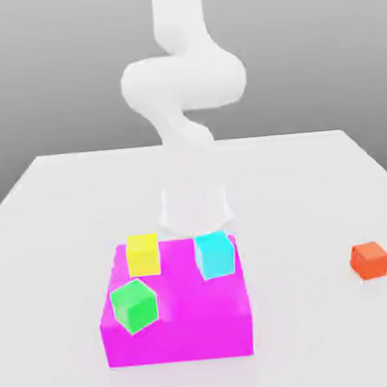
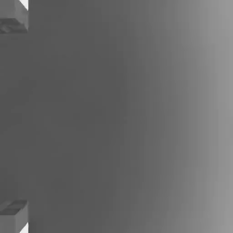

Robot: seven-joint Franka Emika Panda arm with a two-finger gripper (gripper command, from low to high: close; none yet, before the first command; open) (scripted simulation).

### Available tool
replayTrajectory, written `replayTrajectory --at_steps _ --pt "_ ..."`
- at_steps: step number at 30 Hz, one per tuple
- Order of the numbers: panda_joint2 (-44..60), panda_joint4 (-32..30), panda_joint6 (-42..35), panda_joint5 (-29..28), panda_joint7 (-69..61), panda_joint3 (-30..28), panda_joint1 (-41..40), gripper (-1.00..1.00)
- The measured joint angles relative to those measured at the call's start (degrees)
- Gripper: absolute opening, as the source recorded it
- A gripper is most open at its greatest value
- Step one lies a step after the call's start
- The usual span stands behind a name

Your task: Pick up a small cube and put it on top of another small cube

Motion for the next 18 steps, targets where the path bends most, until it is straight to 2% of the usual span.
replayTrajectory --at_steps 9,18 --pt "14.3 -6.5 8.0 4.9 -16.7 0.7 14.1 0.0" --pt "28.2 -12.8 15.8 7.9 -31.7 4.9 25.4 0.0"
